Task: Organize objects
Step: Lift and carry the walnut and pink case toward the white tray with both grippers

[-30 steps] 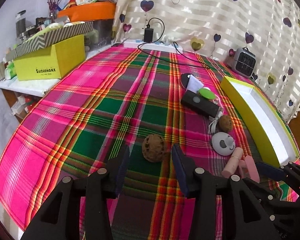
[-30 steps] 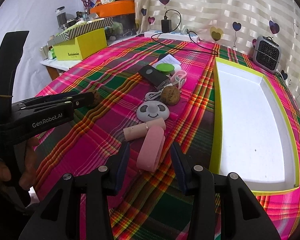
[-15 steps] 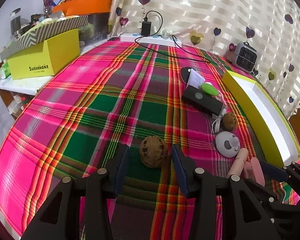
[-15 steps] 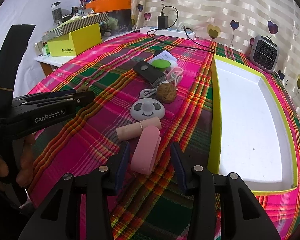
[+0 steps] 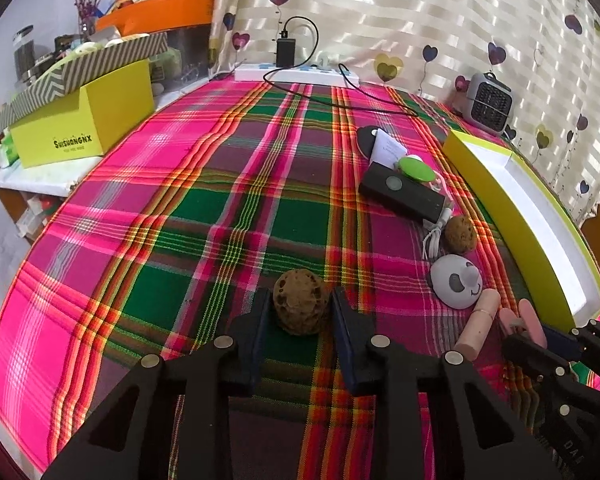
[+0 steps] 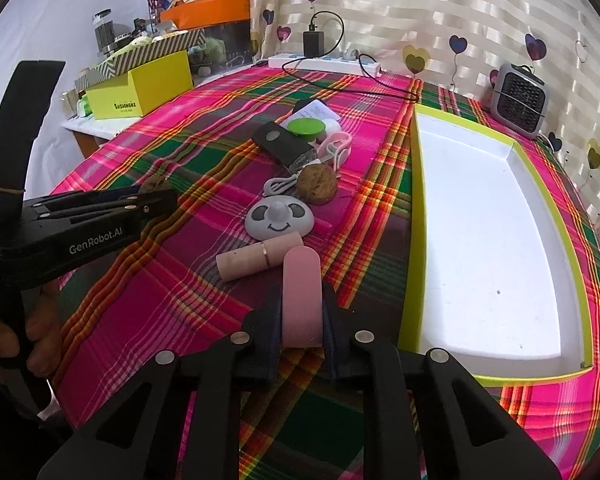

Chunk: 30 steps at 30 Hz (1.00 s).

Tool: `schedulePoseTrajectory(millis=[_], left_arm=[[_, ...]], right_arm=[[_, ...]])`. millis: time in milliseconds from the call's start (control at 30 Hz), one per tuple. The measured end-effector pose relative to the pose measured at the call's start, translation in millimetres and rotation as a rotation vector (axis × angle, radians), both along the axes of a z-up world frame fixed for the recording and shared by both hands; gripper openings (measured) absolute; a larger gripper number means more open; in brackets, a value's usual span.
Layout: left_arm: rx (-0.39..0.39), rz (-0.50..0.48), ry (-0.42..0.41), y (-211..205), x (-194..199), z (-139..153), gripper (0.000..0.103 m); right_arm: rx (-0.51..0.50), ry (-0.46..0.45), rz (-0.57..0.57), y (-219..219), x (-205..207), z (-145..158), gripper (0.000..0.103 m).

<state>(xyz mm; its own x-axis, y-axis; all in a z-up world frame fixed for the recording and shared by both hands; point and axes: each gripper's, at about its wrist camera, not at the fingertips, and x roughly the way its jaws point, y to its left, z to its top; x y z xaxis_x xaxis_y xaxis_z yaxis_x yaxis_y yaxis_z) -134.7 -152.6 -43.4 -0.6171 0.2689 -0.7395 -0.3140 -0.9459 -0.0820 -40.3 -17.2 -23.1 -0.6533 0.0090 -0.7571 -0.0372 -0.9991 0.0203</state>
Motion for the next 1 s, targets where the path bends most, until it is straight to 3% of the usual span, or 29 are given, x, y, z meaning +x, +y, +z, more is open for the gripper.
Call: schedulePoseTrajectory(millis=[467,1000], left_arm=[[0.024,0.007,0.04,5.0,9.7,14.9,0.028],[0.059,-0.096,0.093,48.2,17.9,38.7,0.028]], right_arm=[[-0.025,0.077,0.006,11.6,8.0,17.5,0.018],[-0.038,0.135,-0.022,34.6,13.8,30.3,0.018]])
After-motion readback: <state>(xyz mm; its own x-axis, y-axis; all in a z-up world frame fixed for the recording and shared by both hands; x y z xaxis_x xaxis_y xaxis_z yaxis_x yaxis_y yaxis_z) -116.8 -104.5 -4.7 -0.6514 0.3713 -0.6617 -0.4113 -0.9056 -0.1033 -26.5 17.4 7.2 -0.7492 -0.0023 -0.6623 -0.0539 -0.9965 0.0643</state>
